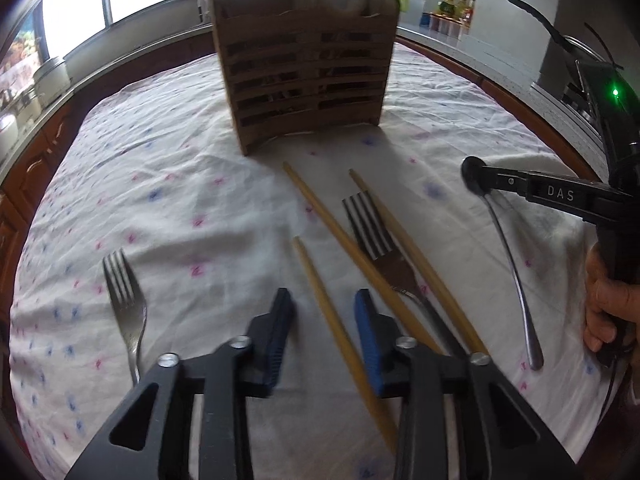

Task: Organize utensils
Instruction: 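Grasp a wooden chopstick with the left tool while the right tool grasps the steel spoon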

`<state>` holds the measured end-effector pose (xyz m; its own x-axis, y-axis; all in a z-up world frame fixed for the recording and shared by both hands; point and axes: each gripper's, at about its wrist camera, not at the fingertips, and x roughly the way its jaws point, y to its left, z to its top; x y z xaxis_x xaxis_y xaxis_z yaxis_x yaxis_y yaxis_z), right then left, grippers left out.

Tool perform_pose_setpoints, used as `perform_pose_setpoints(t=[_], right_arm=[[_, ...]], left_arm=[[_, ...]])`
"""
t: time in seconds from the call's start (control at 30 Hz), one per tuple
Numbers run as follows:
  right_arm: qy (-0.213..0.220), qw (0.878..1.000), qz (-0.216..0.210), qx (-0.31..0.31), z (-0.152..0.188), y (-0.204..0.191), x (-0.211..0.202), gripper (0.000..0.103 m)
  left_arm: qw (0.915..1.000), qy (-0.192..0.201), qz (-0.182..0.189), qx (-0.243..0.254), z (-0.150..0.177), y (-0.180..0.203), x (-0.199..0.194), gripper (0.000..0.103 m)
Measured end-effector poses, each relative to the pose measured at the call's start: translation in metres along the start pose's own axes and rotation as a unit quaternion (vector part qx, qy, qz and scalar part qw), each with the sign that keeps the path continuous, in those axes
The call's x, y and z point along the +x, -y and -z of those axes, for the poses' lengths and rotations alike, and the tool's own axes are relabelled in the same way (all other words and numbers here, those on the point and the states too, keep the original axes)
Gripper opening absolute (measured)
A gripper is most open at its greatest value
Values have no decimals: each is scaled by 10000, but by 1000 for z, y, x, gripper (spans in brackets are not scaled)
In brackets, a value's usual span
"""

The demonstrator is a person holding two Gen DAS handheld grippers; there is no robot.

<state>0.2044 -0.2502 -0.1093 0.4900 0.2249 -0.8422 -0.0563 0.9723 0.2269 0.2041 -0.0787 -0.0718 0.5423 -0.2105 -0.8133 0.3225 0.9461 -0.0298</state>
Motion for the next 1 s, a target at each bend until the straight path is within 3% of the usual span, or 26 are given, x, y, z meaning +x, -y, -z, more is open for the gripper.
perform_pose_setpoints(t=[0.23, 0.5, 0.57, 0.73, 1.0], right_arm=[[65, 9999, -104, 88, 7, 1, -10, 4], [114, 9995, -248, 131, 12, -1, -16, 4], [137, 9994, -276, 150, 13, -2, -19, 4], [310, 9986, -377, 191, 14, -2, -34, 1], [536, 9980, -320, 86, 10, -8, -56, 1]], left_arm=[[9992, -291, 171, -206, -5, -13, 2, 23], [9990, -434, -84, -87, -18, 0, 12, 19], [9991, -418, -89, -17, -21, 3, 13, 10], [9994, -349, 41, -75, -17, 3, 10, 4], [9993, 121, 163, -329, -9, -11, -32, 4]])
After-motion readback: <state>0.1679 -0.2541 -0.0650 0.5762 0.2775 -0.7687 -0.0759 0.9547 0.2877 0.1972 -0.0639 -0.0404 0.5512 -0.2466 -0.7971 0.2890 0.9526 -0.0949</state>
